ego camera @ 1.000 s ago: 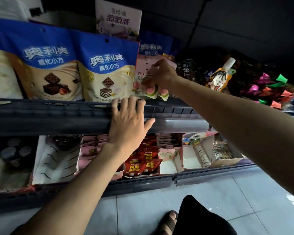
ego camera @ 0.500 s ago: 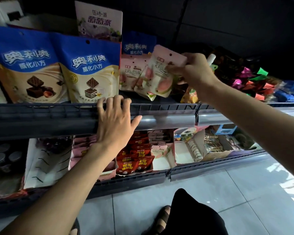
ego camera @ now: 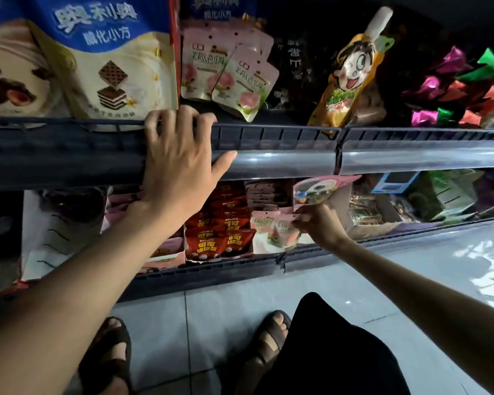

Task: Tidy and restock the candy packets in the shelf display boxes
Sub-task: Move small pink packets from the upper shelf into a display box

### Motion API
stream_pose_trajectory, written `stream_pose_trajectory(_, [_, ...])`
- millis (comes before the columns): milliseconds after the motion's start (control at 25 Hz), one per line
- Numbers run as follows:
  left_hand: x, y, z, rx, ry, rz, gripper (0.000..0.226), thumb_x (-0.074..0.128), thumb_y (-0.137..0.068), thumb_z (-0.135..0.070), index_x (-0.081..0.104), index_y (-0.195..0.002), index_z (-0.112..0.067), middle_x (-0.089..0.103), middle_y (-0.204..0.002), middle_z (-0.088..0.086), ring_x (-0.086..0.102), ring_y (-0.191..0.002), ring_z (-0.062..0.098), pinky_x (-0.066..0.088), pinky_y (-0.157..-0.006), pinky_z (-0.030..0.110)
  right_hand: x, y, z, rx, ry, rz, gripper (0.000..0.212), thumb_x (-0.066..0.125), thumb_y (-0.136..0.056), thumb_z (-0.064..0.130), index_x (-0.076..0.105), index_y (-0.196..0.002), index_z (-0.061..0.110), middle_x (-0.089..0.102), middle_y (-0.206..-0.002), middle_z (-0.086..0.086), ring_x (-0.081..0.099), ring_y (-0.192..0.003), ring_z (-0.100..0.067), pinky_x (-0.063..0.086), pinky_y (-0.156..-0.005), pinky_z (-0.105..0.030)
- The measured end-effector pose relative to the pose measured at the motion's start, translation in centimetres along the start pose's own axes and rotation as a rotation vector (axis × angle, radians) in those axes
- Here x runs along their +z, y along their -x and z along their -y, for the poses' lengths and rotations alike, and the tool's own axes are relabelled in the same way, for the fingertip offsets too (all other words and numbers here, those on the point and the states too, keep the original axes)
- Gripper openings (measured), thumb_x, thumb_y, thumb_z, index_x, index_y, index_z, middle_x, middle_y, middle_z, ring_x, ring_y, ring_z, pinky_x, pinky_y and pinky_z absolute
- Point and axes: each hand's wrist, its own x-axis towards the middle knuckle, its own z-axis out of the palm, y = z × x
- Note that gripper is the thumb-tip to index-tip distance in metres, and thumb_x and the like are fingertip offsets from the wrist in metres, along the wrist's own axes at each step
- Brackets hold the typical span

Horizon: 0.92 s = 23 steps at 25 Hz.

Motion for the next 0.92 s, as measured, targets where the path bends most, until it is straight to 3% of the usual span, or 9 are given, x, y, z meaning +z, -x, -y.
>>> stream_pose_trajectory(80, [0.1, 0.0, 0.0, -0.001, -0.021, -0.02, 0.06, 0.038, -0.095, -0.06, 0.046, -0.121, -0.006, 0.051, -0.112, 0.017, 0.047, -0.105, 0.035, 0.023, -0.101, 0.048, 3.3, -1.7, -1.5, 0.063, -0.083, -0.046, 0.009, 0.07, -0.083, 0.009, 0.074, -0.092, 0.01, 0.072, -0.093, -0.003, 0.065, -0.086, -0.017, 0.045, -0.064, -0.016])
stream_pose_trajectory(120, [0.3, 0.0, -0.1, -0.004, -0.029, -0.025, 0.061, 0.037, -0.095, -0.06, 0.046, -0.122, -0.006, 0.051, -0.113, 0.018, 0.047, -0.106, 0.035, 0.022, -0.101, 0.047, 4.8, -2.4, -2.0, 0.081, -0.089, -0.063, 0.01, 0.069, -0.085, 0.009, 0.074, -0.093, 0.009, 0.072, -0.096, -0.004, 0.064, -0.087, -0.016, 0.041, -0.064, -0.015])
stream_pose_trajectory(240, [0.6, 0.1, -0.2, -0.016, -0.048, -0.03, 0.062, 0.034, -0.095, -0.061, 0.046, -0.122, -0.006, 0.051, -0.115, 0.017, 0.047, -0.108, 0.035, 0.024, -0.102, 0.048, 8.1, -4.1, -3.9, 0.062, 0.01, -0.061, 0.012, 0.064, -0.088, 0.009, 0.074, -0.095, 0.011, 0.073, -0.102, -0.006, 0.065, -0.088, -0.016, 0.042, -0.071, -0.02])
stream_pose_trajectory(360, [0.9, 0.2, -0.2, -0.019, -0.06, -0.033, 0.063, 0.034, -0.095, -0.061, 0.047, -0.123, -0.006, 0.052, -0.115, 0.018, 0.048, -0.108, 0.035, 0.027, -0.103, 0.049, 9.7, -4.6, -5.3, -0.059, 0.165, -0.071, 0.018, 0.057, -0.092, 0.013, 0.071, -0.098, 0.023, 0.071, -0.104, 0.002, 0.064, -0.085, -0.01, 0.051, -0.066, -0.022])
stream_pose_trajectory(520, [0.8, 0.1, -0.2, -0.018, -0.06, -0.033, 0.063, 0.032, -0.095, -0.061, 0.047, -0.122, -0.006, 0.051, -0.115, 0.018, 0.047, -0.108, 0.035, 0.027, -0.103, 0.05, 9.9, -4.5, -5.1, -0.26, 0.506, -0.096, 0.021, 0.054, -0.092, 0.007, 0.063, -0.11, 0.014, 0.065, -0.103, -0.005, 0.06, -0.073, -0.018, 0.051, -0.055, -0.03])
stream_pose_trajectory(640, [0.9, 0.1, -0.2, -0.015, -0.058, -0.029, 0.063, 0.032, -0.095, -0.061, 0.047, -0.123, -0.007, 0.051, -0.115, 0.017, 0.047, -0.108, 0.035, 0.027, -0.103, 0.05, 10.3, -4.8, -4.2, -0.238, 0.633, -0.024, 0.018, 0.049, -0.095, 0.008, 0.063, -0.107, 0.013, 0.068, -0.091, -0.005, 0.056, -0.062, -0.017, 0.042, -0.051, -0.026])
stream_pose_trajectory(800, [1.0, 0.1, -0.2, -0.014, -0.054, -0.045, 0.063, 0.032, -0.095, -0.061, 0.048, -0.122, -0.006, 0.052, -0.114, 0.017, 0.048, -0.106, 0.035, 0.026, -0.103, 0.049, 10.8, -5.4, -4.1, -0.179, 0.6, -0.015, 0.018, 0.046, -0.098, 0.009, 0.063, -0.1, 0.009, 0.068, -0.087, -0.008, 0.05, -0.06, -0.017, 0.037, -0.054, -0.026])
stream_pose_trajectory(920, [1.0, 0.1, -0.1, -0.013, -0.055, -0.037, 0.064, 0.032, -0.095, -0.062, 0.048, -0.122, -0.006, 0.052, -0.114, 0.017, 0.048, -0.107, 0.035, 0.027, -0.103, 0.049, 11.0, -5.9, -4.3, -0.177, 0.48, -0.028, 0.018, 0.046, -0.098, 0.009, 0.064, -0.101, 0.008, 0.068, -0.089, -0.009, 0.058, -0.065, -0.017, 0.04, -0.055, -0.024])
